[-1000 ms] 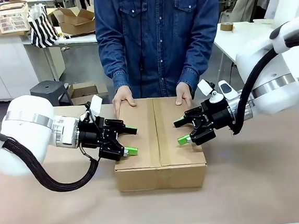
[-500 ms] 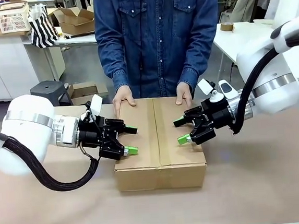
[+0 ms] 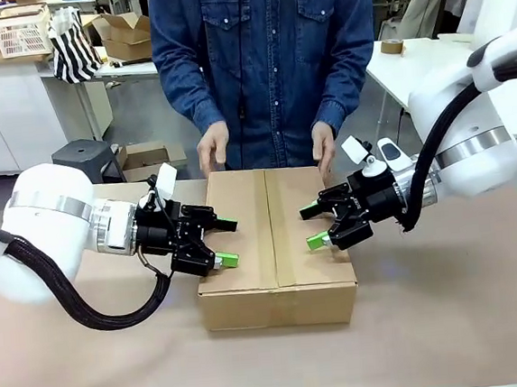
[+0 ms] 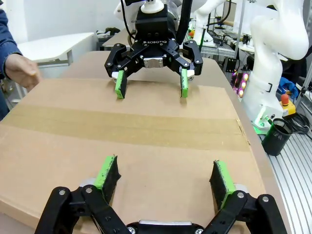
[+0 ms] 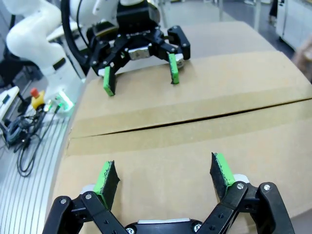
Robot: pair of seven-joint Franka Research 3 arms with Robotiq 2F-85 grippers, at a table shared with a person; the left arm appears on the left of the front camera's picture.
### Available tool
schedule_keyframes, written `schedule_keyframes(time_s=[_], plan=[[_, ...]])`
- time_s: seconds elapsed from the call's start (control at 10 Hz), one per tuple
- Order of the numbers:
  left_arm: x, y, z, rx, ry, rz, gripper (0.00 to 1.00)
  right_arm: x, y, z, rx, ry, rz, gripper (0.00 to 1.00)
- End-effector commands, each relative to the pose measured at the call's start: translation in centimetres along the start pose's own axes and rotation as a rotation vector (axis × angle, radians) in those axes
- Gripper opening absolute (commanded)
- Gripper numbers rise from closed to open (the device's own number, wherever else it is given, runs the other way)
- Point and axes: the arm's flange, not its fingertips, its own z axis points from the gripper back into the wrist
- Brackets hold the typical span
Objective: Pack the gift set into the box.
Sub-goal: Press and hold the closed box until the human finishes sealing it.
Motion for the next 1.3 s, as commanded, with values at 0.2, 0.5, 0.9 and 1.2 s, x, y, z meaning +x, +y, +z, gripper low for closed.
schedule_keyframes(time_s=[0.2, 0.5, 0.9, 1.2], plan=[[-0.12, -0.11, 0.02, 0.000, 0.003, -0.003, 1.00, -0.21, 0.01, -0.12, -0.002, 0.009, 0.004, 1.00], [-0.12, -0.11, 0.02, 0.000, 0.003, -0.003, 1.00, -0.21, 0.01, -0.12, -0.002, 0.009, 0.004, 1.00], [-0.12, -0.11, 0.02, 0.000, 0.003, -0.003, 1.00, -0.21, 0.01, -0.12, -0.002, 0.009, 0.004, 1.00], [-0.12, -0.11, 0.02, 0.000, 0.003, -0.003, 1.00, -0.21, 0.01, -0.12, -0.002, 0.009, 0.004, 1.00]])
